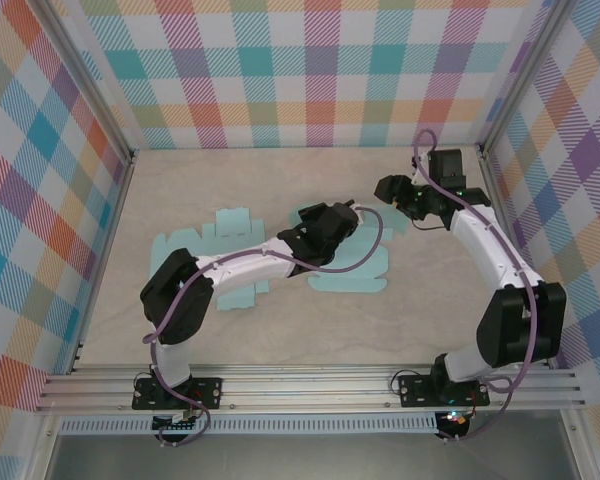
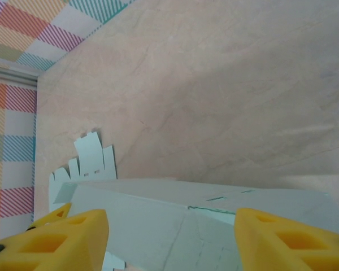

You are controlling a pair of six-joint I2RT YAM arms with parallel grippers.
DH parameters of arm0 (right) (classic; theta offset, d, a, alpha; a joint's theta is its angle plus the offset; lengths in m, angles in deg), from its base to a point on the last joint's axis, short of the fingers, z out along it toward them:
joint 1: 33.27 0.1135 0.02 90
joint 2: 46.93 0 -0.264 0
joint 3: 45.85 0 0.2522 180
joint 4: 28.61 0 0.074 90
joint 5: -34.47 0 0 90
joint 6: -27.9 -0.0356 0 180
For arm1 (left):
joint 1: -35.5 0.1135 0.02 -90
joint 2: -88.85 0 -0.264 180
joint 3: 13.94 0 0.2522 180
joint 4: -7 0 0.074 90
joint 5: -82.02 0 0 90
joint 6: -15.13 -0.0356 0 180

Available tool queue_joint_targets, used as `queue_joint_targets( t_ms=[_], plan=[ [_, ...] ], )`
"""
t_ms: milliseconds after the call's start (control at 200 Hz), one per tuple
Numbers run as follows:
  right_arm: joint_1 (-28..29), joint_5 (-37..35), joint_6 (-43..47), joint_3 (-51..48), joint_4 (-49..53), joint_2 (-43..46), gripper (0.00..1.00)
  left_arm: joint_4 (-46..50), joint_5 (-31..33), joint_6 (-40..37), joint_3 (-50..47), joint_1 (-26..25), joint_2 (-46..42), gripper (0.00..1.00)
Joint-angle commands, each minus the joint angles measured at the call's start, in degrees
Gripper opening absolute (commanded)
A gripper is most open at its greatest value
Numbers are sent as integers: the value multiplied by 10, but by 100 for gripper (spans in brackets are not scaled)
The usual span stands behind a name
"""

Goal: Fold the paper box

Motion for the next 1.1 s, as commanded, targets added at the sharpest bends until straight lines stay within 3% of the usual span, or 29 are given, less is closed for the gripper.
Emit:
queue_joint_targets(
  t_ms=[0,235,490,690,885,1095],
  plan=[
    [-2,36,-15,1,-22,-5,61,-13,29,30,-4,-7,11,0],
    [5,77,-41,-31,-58,-22,54,-12,29,46,0,-7,22,0],
    [12,84,-63,-67,-91,-33,53,1,52,65,27,-8,42,0],
    [12,133,-136,-130,-190,-27,51,17,56,112,27,-12,24,0],
    [12,135,-183,-184,-248,1,49,18,48,153,11,-14,9,0],
    [13,117,-191,-207,-244,27,49,-2,92,154,-5,-25,24,0]
  ],
)
